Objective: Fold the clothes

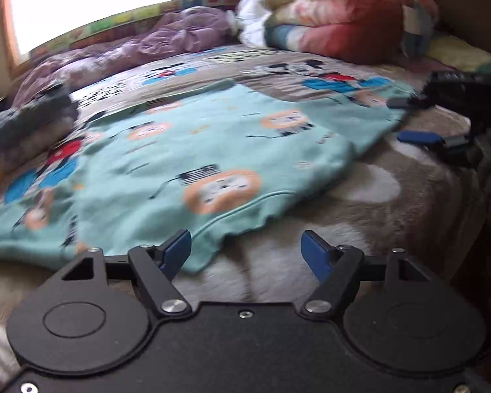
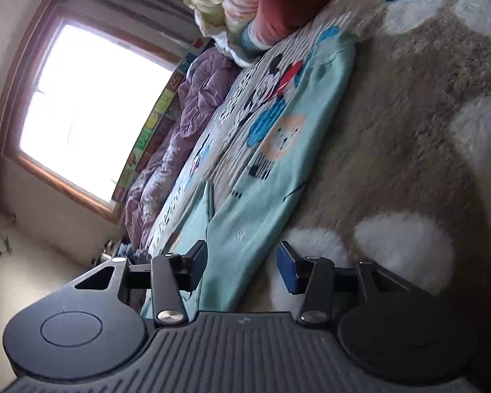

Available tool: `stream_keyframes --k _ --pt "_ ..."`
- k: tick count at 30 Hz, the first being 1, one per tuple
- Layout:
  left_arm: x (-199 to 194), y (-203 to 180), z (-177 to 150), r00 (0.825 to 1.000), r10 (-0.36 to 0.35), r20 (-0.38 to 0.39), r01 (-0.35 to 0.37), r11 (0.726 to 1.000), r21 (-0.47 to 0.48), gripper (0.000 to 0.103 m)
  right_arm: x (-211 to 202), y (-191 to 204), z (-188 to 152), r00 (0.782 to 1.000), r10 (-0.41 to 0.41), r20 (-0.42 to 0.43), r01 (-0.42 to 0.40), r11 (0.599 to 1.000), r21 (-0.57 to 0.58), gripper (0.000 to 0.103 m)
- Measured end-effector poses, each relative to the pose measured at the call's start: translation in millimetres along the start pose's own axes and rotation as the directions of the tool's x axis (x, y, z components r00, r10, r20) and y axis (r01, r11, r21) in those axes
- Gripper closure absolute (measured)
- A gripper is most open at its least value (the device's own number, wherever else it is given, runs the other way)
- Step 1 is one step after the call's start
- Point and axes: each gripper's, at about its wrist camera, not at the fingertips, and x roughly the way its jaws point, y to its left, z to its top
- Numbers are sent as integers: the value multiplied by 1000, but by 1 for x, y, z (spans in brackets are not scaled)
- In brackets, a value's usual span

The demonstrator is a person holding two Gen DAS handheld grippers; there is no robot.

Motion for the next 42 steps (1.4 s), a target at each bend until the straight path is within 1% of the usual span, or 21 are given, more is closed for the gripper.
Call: stream_keyframes --k 2,5,7,9,10,11,13,15,16,18,19,20,21,22,23,24,26,30,36,39,42 --pt "9 -19 8 1000 -20 0 20 998 58 29 -7 -10 14 999 -19 49 18 1000 24 55" --pt "19 -52 22 999 -42 14 40 985 167 29 -19 -24 33 991 -56 122 50 998 50 49" --pt "28 -77 34 999 -38 17 32 966 258 29 -27 -36 44 985 -65 158 51 995 90 49" --pt "41 -102 49 1000 -17 -5 17 935 354 29 -30 -45 51 982 -68 176 49 993 111 48" --pt "48 -112 59 999 -20 -31 30 926 377 28 -30 -47 53 981 -70 180 51 993 109 49" --pt "54 -119 71 998 -34 -45 48 923 382 28 -30 -49 56 980 -72 184 53 993 105 48" --pt "62 -130 96 996 -77 -36 85 917 390 24 -29 -51 60 978 -71 194 51 993 108 48" --pt "69 -143 119 995 -98 3 88 902 422 6 -30 -54 65 973 -73 221 45 991 129 48" --pt "73 -151 128 994 -104 23 83 890 449 6 -35 -56 69 966 -78 247 43 989 144 47" --pt "85 -169 137 993 -101 58 56 851 522 6 -43 -64 78 952 -88 293 35 982 184 45" --pt "93 -178 138 994 -87 69 34 830 557 7 -45 -70 82 946 -89 310 23 977 211 45" --pt "101 -187 139 993 -89 72 30 811 585 11 -46 -75 85 941 -91 327 11 971 238 45" --pt "108 -194 139 993 -98 64 40 798 601 20 -47 -81 89 936 -88 340 -6 964 266 45" --pt "116 -201 139 993 -99 56 45 789 612 26 -47 -85 91 933 -83 351 -24 956 291 45" --pt "122 -208 139 994 -96 49 45 779 625 35 -47 -89 93 929 -81 360 -37 951 308 45" --pt "128 -215 139 995 -88 47 38 770 637 38 -48 -91 94 927 -80 366 -42 949 314 45" --pt "137 -226 140 996 -71 52 20 755 655 38 -51 -95 97 921 -81 381 -52 944 327 45" --pt "147 -242 143 997 -43 70 -16 735 677 41 -56 -103 99 911 -81 405 -78 930 360 45" --pt "162 -270 143 992 7 126 -98 668 738 52 -64 -106 92 894 -91 438 -93 920 382 45" --pt "173 -278 149 990 21 137 -117 657 744 56 -68 -111 91 881 -97 462 -116 905 410 45" --pt "182 -283 157 991 24 133 -116 659 744 61 -72 -114 91 876 -108 470 -115 900 420 46"
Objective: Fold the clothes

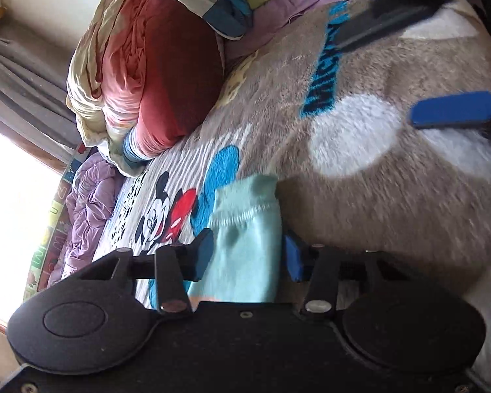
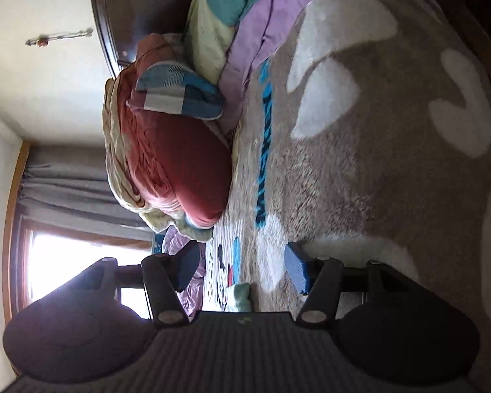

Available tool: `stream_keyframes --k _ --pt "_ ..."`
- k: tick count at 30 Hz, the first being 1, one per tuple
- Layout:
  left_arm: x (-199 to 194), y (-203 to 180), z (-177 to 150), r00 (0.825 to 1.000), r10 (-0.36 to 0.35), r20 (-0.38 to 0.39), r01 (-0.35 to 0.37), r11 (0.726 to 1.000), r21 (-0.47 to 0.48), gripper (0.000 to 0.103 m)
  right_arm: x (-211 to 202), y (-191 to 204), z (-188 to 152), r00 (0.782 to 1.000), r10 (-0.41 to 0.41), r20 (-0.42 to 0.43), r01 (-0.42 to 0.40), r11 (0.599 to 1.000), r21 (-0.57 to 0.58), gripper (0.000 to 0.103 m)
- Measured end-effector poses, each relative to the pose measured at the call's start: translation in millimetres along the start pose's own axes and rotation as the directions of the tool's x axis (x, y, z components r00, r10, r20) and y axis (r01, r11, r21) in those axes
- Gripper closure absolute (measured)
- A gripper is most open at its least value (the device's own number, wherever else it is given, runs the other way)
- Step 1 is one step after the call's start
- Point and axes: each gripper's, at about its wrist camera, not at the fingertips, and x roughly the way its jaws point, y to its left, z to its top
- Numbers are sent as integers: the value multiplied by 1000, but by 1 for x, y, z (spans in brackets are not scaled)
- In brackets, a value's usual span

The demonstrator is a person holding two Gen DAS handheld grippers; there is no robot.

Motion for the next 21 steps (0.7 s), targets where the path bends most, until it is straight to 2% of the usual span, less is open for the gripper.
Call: stream_keyframes --k 4,7,9,11,13,17,19,21 --pt "14 -3 8 1000 3 -14 -3 1000 2 70 -3 -2 3 1000 -2 16 2 1000 8 45" --pt "22 -4 13 1000 -4 -30 3 1000 -16 81 -4 -4 4 1000 -5 26 5 1000 3 45" --pt "24 -2 15 999 -25 -40 24 999 -34 94 -5 -4 4 1000 -5 30 5 1000 -1 45" --pt "23 5 17 998 -50 -47 47 997 -68 98 -6 -4 4 999 -5 32 5 1000 -6 45" --pt "18 21 19 995 -90 -44 83 987 -141 98 -8 -2 3 1000 -5 25 6 1000 -24 43" --pt "2 64 18 989 -151 0 144 944 -297 98 -16 5 -3 1000 13 10 -12 997 -80 35" --pt "-7 89 16 983 -182 28 179 908 -378 98 -18 15 -13 999 31 -38 -37 986 -164 35" --pt "-18 115 11 974 -216 72 224 856 -466 98 -21 32 -31 994 37 -107 -67 954 -294 36"
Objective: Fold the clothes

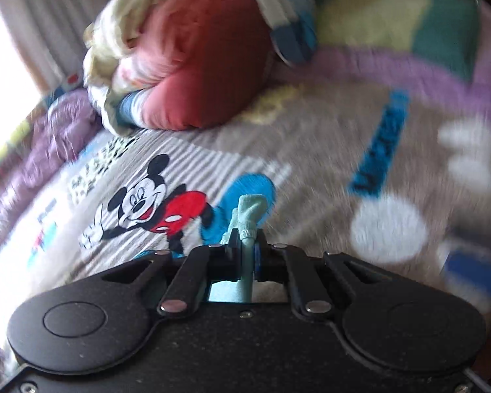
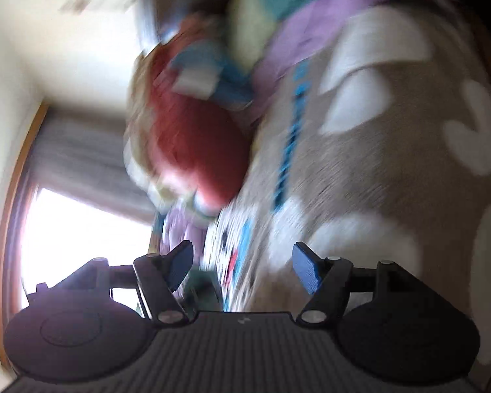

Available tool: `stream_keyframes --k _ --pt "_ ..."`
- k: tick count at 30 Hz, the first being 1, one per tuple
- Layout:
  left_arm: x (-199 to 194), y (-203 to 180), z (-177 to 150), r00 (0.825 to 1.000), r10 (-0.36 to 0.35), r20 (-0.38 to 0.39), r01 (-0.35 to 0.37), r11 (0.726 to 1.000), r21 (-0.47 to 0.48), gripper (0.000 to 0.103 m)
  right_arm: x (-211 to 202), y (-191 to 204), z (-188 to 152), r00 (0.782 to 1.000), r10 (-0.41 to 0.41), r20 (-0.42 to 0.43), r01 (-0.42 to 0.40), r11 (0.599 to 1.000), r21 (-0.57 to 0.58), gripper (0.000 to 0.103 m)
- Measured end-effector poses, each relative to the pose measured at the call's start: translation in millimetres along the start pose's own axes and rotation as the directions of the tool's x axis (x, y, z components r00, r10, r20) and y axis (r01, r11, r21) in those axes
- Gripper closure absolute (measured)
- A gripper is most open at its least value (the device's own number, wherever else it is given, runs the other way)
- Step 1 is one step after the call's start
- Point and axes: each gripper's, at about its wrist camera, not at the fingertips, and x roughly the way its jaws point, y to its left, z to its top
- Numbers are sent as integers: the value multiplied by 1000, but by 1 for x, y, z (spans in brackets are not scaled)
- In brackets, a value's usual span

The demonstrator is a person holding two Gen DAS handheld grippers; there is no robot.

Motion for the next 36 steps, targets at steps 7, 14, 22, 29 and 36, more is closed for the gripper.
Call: stream_keyframes --k 7,14,22,29,36 --pt "-62 70 9 993 -59 103 79 976 -203 98 21 71 -60 965 63 -256 -166 899 -406 35" --pt "-110 125 -8 988 10 152 36 954 -299 98 42 117 -137 898 -21 -440 -293 717 -632 35" --pt "-167 171 -50 978 78 194 5 918 -397 98 37 137 -206 856 -138 -499 -362 530 -767 37" --pt "-212 201 -84 964 146 222 -28 886 -462 98 36 136 -224 855 -165 -492 -349 518 -781 37" --pt "-249 230 -123 950 212 229 -58 840 -539 98 35 136 -238 873 -189 -450 -333 444 -832 39"
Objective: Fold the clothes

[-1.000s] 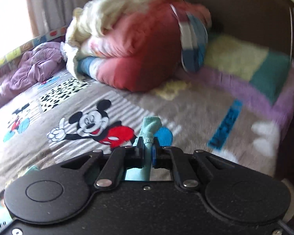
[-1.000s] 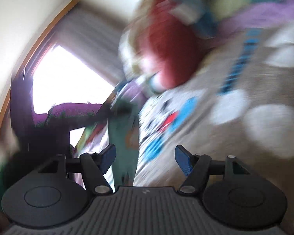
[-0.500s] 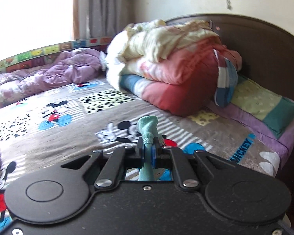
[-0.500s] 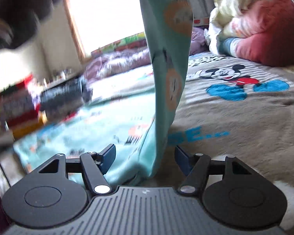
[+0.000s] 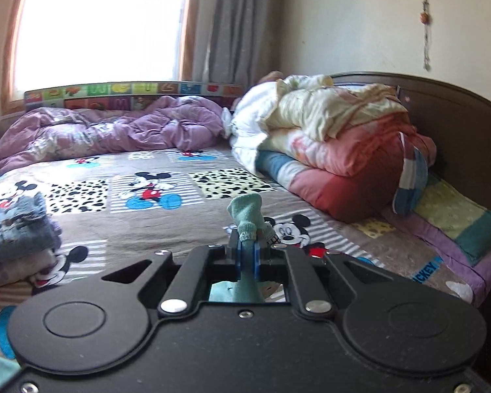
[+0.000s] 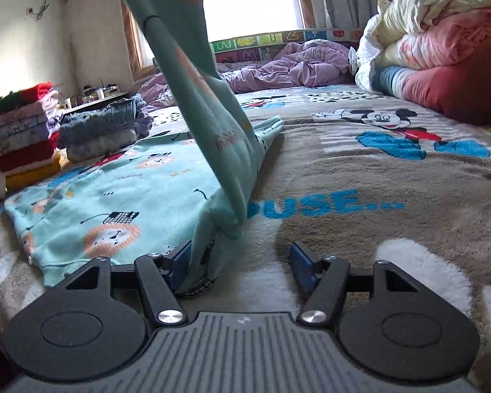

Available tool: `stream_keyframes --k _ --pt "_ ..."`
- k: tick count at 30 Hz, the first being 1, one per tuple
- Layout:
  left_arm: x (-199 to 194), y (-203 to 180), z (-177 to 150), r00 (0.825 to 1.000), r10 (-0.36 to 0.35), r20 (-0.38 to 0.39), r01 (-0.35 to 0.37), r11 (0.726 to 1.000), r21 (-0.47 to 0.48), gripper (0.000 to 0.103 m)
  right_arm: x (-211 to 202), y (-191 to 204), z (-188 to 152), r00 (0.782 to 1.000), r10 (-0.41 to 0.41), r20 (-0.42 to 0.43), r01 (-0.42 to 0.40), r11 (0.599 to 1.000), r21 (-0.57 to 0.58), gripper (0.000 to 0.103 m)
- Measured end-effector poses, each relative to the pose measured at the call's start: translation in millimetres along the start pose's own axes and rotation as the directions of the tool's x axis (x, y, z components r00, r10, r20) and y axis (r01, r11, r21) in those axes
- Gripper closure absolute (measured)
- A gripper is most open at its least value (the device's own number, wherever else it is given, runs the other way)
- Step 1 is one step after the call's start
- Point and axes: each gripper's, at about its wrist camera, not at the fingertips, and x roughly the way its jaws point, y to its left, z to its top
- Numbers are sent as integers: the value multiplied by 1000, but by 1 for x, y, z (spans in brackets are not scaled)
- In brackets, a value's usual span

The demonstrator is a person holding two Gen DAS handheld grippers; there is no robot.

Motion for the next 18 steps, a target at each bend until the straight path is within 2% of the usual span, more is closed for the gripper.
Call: stream_keyframes --k 9,13,18 --pt "-42 62 -34 996 92 12 -91 991 -102 98 -6 15 -4 999 -39 17 41 993 -114 38" --pt "-45 96 -55 990 142 -6 -141 976 -163 98 -11 25 -7 998 -53 37 58 982 -178 38" --pt "-38 128 -72 982 185 -35 -189 965 -180 98 -13 35 -9 996 -69 56 80 965 -250 38"
